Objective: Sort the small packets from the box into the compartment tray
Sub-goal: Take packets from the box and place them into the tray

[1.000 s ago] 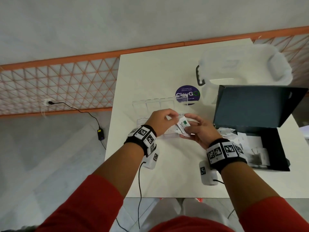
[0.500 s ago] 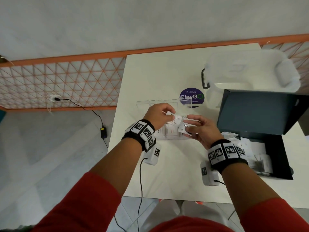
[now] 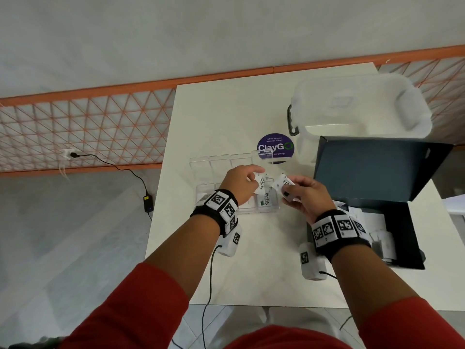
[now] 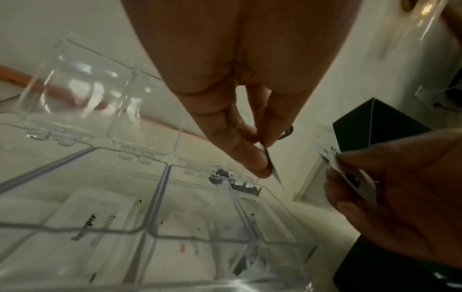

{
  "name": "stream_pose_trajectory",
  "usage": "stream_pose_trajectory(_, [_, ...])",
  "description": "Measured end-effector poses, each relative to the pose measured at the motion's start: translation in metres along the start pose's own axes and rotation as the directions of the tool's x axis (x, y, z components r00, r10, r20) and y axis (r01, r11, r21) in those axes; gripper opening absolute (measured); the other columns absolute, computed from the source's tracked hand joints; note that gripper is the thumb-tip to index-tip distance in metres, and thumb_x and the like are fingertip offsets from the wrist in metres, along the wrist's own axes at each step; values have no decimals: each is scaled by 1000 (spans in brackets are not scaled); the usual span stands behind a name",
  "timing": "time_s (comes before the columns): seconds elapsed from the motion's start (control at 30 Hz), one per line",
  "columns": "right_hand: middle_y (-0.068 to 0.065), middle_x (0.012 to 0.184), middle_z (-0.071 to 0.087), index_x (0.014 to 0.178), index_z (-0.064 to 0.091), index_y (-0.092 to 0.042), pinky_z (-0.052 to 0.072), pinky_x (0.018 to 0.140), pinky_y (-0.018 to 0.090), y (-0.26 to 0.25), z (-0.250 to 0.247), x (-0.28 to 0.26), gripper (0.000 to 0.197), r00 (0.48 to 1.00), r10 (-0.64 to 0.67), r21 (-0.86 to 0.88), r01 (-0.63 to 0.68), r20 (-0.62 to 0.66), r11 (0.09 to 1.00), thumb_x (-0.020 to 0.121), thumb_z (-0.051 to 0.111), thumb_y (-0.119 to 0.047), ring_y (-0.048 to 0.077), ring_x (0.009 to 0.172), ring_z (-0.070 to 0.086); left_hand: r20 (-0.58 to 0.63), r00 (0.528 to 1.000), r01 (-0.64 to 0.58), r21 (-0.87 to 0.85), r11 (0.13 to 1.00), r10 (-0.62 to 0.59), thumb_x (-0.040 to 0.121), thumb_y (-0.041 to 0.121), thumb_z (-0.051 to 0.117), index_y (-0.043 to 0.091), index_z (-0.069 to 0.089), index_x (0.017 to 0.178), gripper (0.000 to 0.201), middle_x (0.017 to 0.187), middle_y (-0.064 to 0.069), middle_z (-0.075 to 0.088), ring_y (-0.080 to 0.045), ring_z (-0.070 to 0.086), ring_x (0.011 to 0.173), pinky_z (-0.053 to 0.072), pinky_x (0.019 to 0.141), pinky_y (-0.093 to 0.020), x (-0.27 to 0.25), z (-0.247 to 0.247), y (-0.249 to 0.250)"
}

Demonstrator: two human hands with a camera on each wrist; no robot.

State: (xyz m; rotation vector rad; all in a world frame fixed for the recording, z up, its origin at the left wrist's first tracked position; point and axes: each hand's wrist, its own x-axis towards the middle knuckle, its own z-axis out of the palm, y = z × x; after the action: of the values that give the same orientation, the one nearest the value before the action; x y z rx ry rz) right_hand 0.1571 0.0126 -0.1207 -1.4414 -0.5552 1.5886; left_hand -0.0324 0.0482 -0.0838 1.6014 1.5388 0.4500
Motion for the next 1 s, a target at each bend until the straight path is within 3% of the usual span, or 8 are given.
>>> stream_pose_trajectory(0.13, [5, 75, 72, 82, 68, -10, 60, 67, 29, 0, -6, 2, 15, 1000, 12, 20, -12, -20, 1000, 85, 68, 5, 17, 68, 69, 39, 999, -17, 143, 990, 11, 82, 6, 60, 23, 68, 90, 20, 82, 8, 60, -15, 62, 79, 45, 63, -11, 6, 13, -3])
stream_pose_trajectory(0.3, [15, 81, 75, 90, 67, -2, 62, 66, 36, -4, -11, 5, 8, 996, 88, 142, -85, -18, 986, 91, 60, 1, 31, 78, 74, 93, 995, -74, 373, 925, 41, 88, 12, 60, 16, 71, 100, 17, 96, -2, 70, -20, 65, 91, 51, 81, -27, 9, 24, -6])
stream_pose_trajectory(0.4, [19, 88, 74, 99, 65, 0, 61, 63, 37, -6, -10, 6, 15, 994, 112, 171, -110, -2, 979, 95, 51, -3, 35, 81, 74, 184, 980, -169, 571, 803, 75, 92, 16, 53, 19, 68, 114, 27, 110, -7, 66, -26, 60, 102, 48, 88, -35, 10, 29, -6])
stream_pose_trajectory(0.47, [17, 87, 75, 102, 66, -1, 60, 62, 36, -6, -9, 5, 18, 994, 111, 140, -112, 17, 984, 96, 49, -4, 34, 81, 75, 234, 965, -247, 676, 694, 115, 94, 18, 48, 20, 67, 117, 30, 112, -8, 58, -28, 55, 103, 45, 86, -37, 9, 32, -5])
stream_pose_trajectory(0.67, [17, 91, 76, 106, 69, -4, 60, 62, 34, -5, -8, 4, 23, 994, 100, 57, -103, 52, 993, 97, 48, -6, 30, 83, 74, 271, 958, -279, 805, 523, 94, 90, 13, 52, 15, 64, 116, 30, 112, -7, 50, -28, 52, 99, 42, 81, -36, 8, 38, -4])
stream_pose_trajectory(0.87, [14, 87, 76, 106, 68, -7, 60, 62, 34, -3, -13, 1, 23, 993, 97, 42, -100, 59, 994, 99, 47, -8, 29, 82, 75, 132, 991, -132, 835, 534, 37, 87, 11, 56, 7, 55, 115, 28, 121, -12, 42, -28, 54, 94, 44, 77, -36, 8, 46, 3])
stream_pose_trajectory(1.0, [14, 86, 76, 107, 68, -7, 59, 62, 34, -2, -15, 1, 22, 994, 96, 42, -99, 51, 994, 99, 48, -9, 28, 82, 75, 32, 999, 5, 743, 669, -43, 87, 9, 60, 4, 50, 119, 34, 122, -15, 40, -31, 58, 92, 48, 76, -35, 8, 48, 4])
